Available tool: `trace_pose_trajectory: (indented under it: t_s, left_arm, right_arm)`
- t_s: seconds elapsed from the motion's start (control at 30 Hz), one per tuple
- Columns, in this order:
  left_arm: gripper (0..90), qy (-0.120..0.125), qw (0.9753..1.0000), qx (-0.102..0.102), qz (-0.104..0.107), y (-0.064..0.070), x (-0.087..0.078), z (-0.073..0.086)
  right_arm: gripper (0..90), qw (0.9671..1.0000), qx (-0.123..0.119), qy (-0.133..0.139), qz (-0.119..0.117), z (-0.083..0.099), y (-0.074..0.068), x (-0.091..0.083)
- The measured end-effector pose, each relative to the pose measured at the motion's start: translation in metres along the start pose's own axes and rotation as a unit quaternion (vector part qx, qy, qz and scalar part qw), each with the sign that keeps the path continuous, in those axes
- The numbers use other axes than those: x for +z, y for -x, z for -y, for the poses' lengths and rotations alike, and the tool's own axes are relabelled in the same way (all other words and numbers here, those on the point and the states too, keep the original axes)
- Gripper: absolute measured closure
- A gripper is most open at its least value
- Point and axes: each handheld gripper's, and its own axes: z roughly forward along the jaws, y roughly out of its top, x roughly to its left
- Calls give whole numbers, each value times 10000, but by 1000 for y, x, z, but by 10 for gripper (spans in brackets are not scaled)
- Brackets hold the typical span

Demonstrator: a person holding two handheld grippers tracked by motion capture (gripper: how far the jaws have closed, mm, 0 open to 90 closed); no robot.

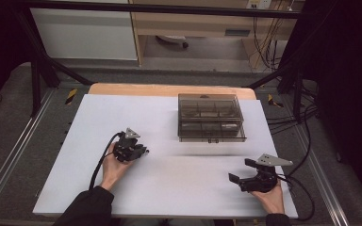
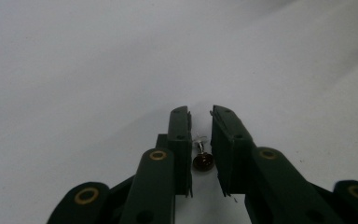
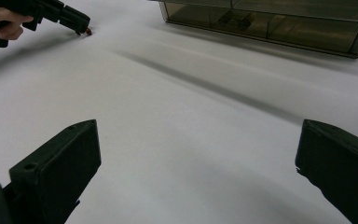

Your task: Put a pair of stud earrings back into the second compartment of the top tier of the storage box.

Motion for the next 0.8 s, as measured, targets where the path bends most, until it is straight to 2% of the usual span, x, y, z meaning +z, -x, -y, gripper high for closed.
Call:
trace_pose_trajectory:
  t_s: [0.2,0.5,0.8]
  left_arm:
    - [806,-11,9999,57,-86,1,1,0]
    - [823,-4,9999,66,-102,2,0,-1]
    - [831,92,9999,66,-69,3,-7,-2]
  right_arm:
    - [6,10000,7,0,-4,0,0,0]
    - [6,10000,4,1,-12,0,0,0]
    - [6,10000,4,-4,-20,0,0,0]
